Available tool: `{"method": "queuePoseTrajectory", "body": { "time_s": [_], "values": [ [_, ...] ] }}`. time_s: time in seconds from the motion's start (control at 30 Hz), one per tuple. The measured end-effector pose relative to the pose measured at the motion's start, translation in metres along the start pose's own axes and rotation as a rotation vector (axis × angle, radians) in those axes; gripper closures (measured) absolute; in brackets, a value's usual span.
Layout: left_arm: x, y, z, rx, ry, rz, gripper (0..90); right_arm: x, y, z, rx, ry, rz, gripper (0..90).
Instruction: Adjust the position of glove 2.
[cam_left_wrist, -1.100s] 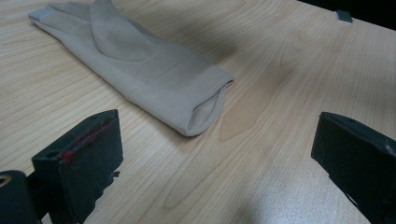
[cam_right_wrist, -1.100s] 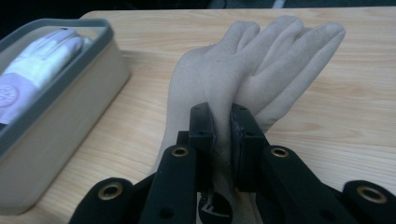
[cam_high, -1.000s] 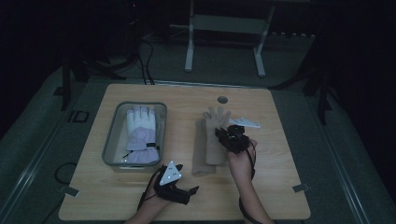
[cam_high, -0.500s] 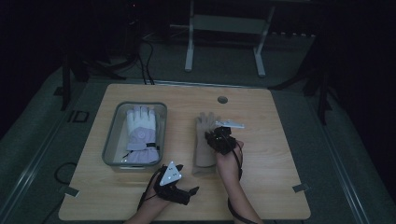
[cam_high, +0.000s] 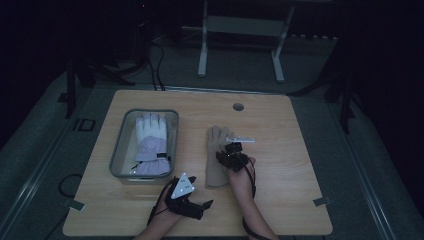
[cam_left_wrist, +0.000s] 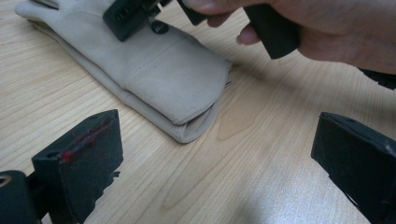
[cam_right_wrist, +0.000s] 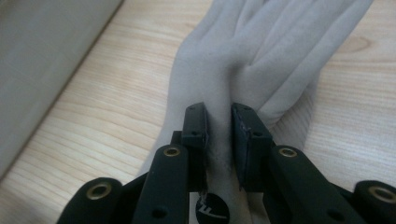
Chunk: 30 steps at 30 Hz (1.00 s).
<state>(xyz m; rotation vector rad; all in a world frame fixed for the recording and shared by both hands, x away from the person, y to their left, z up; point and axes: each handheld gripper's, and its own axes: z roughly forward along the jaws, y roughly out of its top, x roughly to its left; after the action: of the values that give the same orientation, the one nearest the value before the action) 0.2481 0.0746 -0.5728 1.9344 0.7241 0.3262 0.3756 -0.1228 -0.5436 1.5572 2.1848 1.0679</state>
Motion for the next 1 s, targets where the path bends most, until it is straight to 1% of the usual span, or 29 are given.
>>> {"method": "queuePoseTrajectory", "body": {
  "time_s": [0.07,0.13,0.17,0.23,0.27,0.33,0.37,0.4,0.43,0.5,0.57,0.6,0.63,0.67,0.7,0.73,0.77,0.8,0.83,0.9,0.93,0.97,1.0],
  "values": [
    [0.000,0.000,0.000,0.001,0.000,0.000,2.5,-0.001,-0.001,0.001,0.004,0.003,0.001,74.8],
    [0.000,0.000,0.000,0.003,-0.001,-0.001,2.5,-0.001,-0.001,0.001,0.009,0.006,0.003,70.0],
    [0.000,0.000,0.000,0.003,-0.001,-0.001,2.5,-0.001,-0.001,0.001,0.009,0.006,0.003,70.0],
    [0.000,0.000,0.000,0.002,0.001,0.001,2.5,-0.001,-0.001,0.000,0.004,0.015,-0.002,62.7],
    [0.000,0.000,0.000,0.002,0.001,0.000,2.5,-0.001,0.001,-0.003,-0.002,0.018,-0.022,56.7],
    [0.000,0.000,0.001,0.005,-0.006,-0.007,2.5,-0.003,0.002,-0.008,-0.015,0.029,-0.037,51.6],
    [0.000,0.000,0.001,0.004,-0.013,-0.019,2.5,-0.004,0.003,-0.011,-0.025,0.028,-0.042,48.3],
    [0.000,0.000,0.001,0.004,-0.013,-0.019,2.5,-0.004,0.003,-0.011,-0.025,0.028,-0.042,48.3],
    [0.001,0.000,0.001,0.003,-0.014,-0.030,2.5,-0.007,0.004,-0.018,-0.036,0.043,-0.045,42.2],
    [0.002,0.000,0.001,-0.002,-0.012,-0.048,2.5,-0.010,0.006,-0.026,-0.058,0.045,-0.048,34.6],
    [0.002,0.000,0.001,-0.005,-0.010,-0.051,2.5,-0.016,0.007,-0.033,-0.060,0.067,-0.062,20.4],
    [0.002,0.000,0.001,-0.008,-0.007,-0.057,2.5,-0.016,0.007,-0.033,-0.060,0.067,-0.062,20.4],
    [0.003,0.000,0.001,-0.010,0.000,-0.065,2.5,-0.022,0.008,-0.038,-0.053,0.101,-0.068,17.6],
    [0.003,0.000,0.001,-0.008,-0.003,-0.071,2.5,-0.025,0.008,-0.040,-0.051,0.122,-0.063,17.0],
    [0.002,0.001,0.002,-0.003,-0.002,-0.070,2.5,-0.029,0.008,-0.042,-0.046,0.156,-0.069,14.0],
    [0.002,0.001,0.002,-0.003,-0.002,-0.070,2.5,-0.029,0.008,-0.042,-0.046,0.156,-0.069,14.0],
    [0.000,0.003,0.003,0.015,-0.002,-0.073,2.5,-0.034,0.007,-0.046,-0.045,0.153,-0.097,14.7],
    [-0.001,0.004,0.003,0.008,-0.008,-0.072,2.5,-0.038,0.007,-0.048,-0.045,0.171,-0.122,13.3],
    [-0.002,0.005,0.003,0.008,0.003,-0.066,2.5,-0.041,0.006,-0.050,-0.056,0.187,-0.129,13.8],
    [-0.003,0.009,0.002,-0.005,0.027,-0.051,2.5,-0.046,0.006,-0.054,-0.088,0.200,-0.135,16.5],
    [-0.003,0.009,0.002,-0.005,0.027,-0.051,2.5,-0.048,0.006,-0.056,-0.105,0.210,-0.143,16.4],
    [-0.001,0.015,0.001,-0.028,0.025,-0.062,2.5,-0.050,0.008,-0.058,-0.123,0.207,-0.154,16.3],
    [0.000,0.019,0.000,-0.034,0.026,-0.075,2.5,-0.051,0.010,-0.059,-0.135,0.212,-0.157,15.4]
  ]
}}
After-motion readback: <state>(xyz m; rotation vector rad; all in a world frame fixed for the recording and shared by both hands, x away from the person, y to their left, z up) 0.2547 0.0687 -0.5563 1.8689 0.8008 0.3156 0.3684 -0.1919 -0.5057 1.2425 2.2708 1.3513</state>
